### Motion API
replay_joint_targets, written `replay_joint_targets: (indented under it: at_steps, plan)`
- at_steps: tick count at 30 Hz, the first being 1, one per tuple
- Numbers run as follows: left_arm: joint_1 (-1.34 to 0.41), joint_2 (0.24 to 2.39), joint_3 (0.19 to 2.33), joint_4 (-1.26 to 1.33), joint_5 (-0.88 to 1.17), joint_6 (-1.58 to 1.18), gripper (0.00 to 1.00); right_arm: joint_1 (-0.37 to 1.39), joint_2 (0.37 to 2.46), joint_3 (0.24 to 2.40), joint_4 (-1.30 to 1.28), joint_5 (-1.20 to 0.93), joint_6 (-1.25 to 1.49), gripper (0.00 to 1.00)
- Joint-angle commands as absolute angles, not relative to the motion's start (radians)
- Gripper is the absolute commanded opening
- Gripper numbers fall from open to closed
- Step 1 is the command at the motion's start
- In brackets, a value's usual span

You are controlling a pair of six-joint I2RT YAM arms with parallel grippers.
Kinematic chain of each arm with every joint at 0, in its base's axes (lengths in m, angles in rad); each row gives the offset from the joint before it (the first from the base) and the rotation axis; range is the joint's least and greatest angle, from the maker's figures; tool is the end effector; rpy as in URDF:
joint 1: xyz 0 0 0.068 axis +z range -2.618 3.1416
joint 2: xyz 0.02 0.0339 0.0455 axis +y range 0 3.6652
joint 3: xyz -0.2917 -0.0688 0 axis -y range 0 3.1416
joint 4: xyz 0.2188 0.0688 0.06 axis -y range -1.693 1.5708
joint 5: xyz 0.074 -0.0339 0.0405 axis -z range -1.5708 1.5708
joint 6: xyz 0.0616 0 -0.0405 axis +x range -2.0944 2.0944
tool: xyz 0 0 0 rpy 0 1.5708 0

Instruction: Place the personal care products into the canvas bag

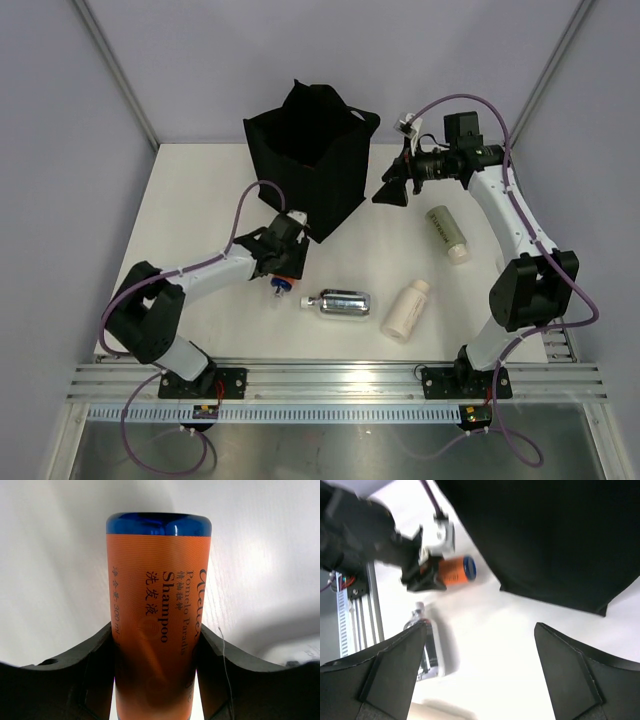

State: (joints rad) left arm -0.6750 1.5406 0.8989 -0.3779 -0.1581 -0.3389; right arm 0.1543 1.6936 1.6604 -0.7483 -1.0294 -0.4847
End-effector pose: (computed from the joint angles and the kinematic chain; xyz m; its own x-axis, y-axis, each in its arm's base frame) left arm 0.2348 -0.1755 0.2073 -0.8110 0.2286 -0.5385 0.3002 0.9527 -0.0476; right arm 0.3392 0.1062 0.3812 -0.2988 -0.2895 -0.9093 -0.9262 0.3174 0.2033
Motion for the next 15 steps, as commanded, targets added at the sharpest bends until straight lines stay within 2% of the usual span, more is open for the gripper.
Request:
replay_joint_targets:
  at_steps: [1, 9, 15]
  plan:
    - [-0.628, 1.424, 0.897, -0.285, -0.111, -0.399, 0.00, 0.152, 1.625, 1.603, -0.772, -1.008, -0.574, 0.96]
    - [-0.569, 1.162, 0.992, -0.221, 0.057, -0.385, 0.00, 0.140, 1.615, 1.522, -0.755, -0.982, -0.588, 0.96]
    - [-0.517, 1.138, 1.248, -0.198, 0.080, -0.405, 0.00, 0.129, 1.614, 1.470, -0.732, -0.974, -0.571, 0.96]
